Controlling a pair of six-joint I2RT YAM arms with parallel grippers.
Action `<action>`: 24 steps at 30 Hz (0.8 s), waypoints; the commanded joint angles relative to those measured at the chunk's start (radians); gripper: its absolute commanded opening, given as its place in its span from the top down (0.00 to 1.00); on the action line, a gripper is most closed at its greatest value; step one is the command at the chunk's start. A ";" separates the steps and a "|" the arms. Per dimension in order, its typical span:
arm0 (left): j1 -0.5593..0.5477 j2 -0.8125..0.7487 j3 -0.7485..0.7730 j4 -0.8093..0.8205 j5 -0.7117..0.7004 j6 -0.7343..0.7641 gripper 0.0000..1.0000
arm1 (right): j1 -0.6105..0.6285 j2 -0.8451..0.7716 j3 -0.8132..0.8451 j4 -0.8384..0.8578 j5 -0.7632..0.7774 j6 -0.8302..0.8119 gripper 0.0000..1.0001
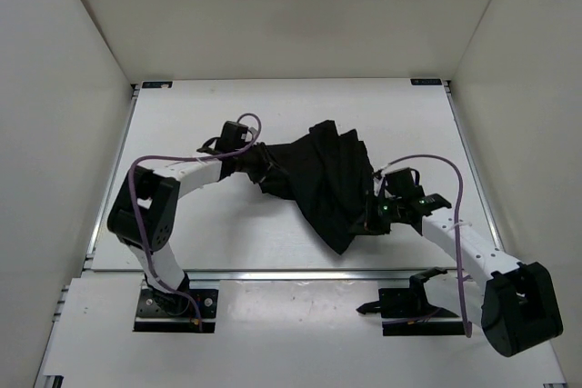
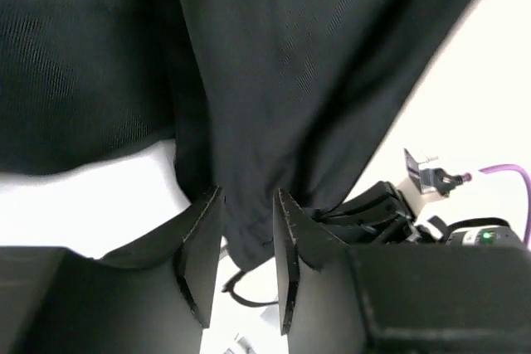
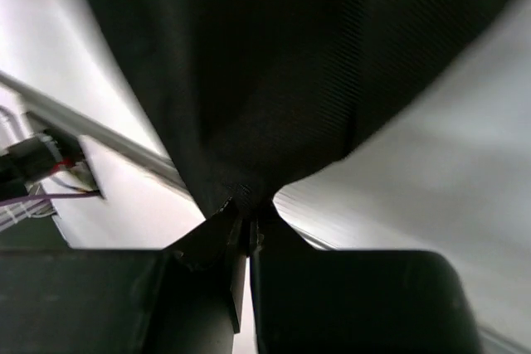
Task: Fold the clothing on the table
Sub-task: Flatten the skirt out
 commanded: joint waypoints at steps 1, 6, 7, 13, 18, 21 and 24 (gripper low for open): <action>-0.032 0.028 0.069 0.023 -0.031 0.042 0.58 | -0.037 -0.052 -0.058 0.045 0.006 0.027 1.00; -0.002 0.060 0.036 0.041 -0.073 0.021 0.43 | -0.054 -0.052 -0.076 0.047 -0.011 0.004 1.00; 0.000 0.068 0.028 0.067 -0.073 0.018 0.44 | -0.054 -0.052 -0.078 0.039 -0.016 0.000 1.00; 0.020 0.146 0.127 0.016 -0.125 0.076 0.46 | -0.044 -0.038 -0.096 0.060 -0.028 0.001 1.00; 0.023 0.218 0.207 0.033 -0.154 0.118 0.43 | -0.060 -0.041 -0.086 0.054 -0.045 -0.011 1.00; 0.014 0.276 0.227 0.091 -0.139 0.133 0.41 | -0.068 -0.037 -0.087 0.053 -0.048 -0.025 1.00; 0.002 0.325 0.256 0.102 -0.091 0.156 0.41 | -0.076 -0.040 -0.087 0.048 -0.059 -0.034 1.00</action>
